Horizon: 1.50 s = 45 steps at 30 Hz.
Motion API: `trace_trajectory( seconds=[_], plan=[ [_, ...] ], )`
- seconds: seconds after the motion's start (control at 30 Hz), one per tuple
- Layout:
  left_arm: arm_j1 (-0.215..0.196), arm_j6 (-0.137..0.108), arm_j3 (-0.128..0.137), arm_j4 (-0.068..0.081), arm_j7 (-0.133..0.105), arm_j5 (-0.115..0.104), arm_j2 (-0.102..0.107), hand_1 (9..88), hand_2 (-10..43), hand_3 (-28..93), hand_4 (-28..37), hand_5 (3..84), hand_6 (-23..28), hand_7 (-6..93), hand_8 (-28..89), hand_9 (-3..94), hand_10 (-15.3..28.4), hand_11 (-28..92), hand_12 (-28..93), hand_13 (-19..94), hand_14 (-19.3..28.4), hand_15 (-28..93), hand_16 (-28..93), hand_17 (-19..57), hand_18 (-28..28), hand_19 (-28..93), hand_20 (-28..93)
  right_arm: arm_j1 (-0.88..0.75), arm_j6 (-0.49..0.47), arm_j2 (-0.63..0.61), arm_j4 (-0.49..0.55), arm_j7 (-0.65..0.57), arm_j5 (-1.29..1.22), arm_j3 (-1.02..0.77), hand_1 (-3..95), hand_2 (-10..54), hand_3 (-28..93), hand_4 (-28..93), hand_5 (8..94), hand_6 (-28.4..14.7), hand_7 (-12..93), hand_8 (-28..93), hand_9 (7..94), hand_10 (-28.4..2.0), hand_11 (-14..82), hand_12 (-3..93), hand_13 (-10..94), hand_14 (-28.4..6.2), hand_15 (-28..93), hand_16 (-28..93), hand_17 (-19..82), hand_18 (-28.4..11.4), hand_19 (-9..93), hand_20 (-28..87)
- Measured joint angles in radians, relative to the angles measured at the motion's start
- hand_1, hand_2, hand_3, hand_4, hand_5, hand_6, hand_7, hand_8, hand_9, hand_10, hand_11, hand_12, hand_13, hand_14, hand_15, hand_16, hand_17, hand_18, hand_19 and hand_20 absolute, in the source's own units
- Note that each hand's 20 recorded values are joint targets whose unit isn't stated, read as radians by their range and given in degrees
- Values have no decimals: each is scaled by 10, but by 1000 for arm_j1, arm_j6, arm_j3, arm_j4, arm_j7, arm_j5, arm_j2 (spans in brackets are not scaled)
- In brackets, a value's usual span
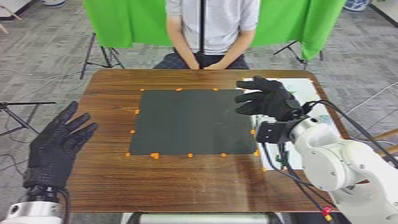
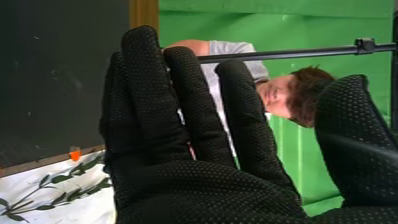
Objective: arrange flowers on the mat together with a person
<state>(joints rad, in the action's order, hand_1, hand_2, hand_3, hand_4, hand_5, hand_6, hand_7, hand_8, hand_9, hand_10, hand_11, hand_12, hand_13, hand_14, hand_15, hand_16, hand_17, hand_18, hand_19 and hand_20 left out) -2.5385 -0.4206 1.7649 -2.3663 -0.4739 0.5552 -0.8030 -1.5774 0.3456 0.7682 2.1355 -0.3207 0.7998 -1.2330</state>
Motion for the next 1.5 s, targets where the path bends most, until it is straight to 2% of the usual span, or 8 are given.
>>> trace_trajectory(
  seconds=[0.7,1.03,1.17,1.37,1.5],
  plan=[
    [1,-3,-3,1,-1,-2,1,212,77,751,-247,304,52,101,-83,285,152,186,118,191,214,423,-46,-96,192,369,129,-1,-3,0,-1,1,0,-2,193,98,740,-220,521,-26,123,-114,571,-210,163,142,506,-221,486,83,182,-261,654,43],
    [0,-2,0,0,7,0,0,212,78,750,-246,305,53,100,-84,284,152,186,118,191,214,422,-46,-96,192,369,129,-9,-3,1,0,0,0,-8,193,98,741,-220,521,-26,124,-114,570,-210,162,141,507,-222,486,83,182,-262,656,44],
    [2,-1,1,0,20,4,-3,211,78,750,-245,305,53,101,-83,284,152,187,118,191,214,422,-46,-96,192,369,129,-13,-3,1,0,-2,1,-9,193,98,740,-221,521,-26,124,-114,570,-209,163,141,506,-221,486,83,182,-262,655,43],
    [5,3,10,0,49,16,-23,212,78,750,-246,305,53,101,-84,284,152,187,118,191,214,423,-45,-96,192,369,129,-15,-3,2,0,-5,2,-10,193,98,740,-221,520,-26,123,-114,570,-210,163,142,507,-222,486,83,182,-262,655,44],
    [7,6,10,0,55,20,-29,212,77,751,-246,305,53,100,-84,285,153,187,118,191,215,424,-45,-96,192,369,129,-16,-3,3,0,-8,2,-11,193,98,740,-221,520,-26,124,-114,570,-209,163,141,506,-222,486,83,182,-262,655,44]
  ],
)
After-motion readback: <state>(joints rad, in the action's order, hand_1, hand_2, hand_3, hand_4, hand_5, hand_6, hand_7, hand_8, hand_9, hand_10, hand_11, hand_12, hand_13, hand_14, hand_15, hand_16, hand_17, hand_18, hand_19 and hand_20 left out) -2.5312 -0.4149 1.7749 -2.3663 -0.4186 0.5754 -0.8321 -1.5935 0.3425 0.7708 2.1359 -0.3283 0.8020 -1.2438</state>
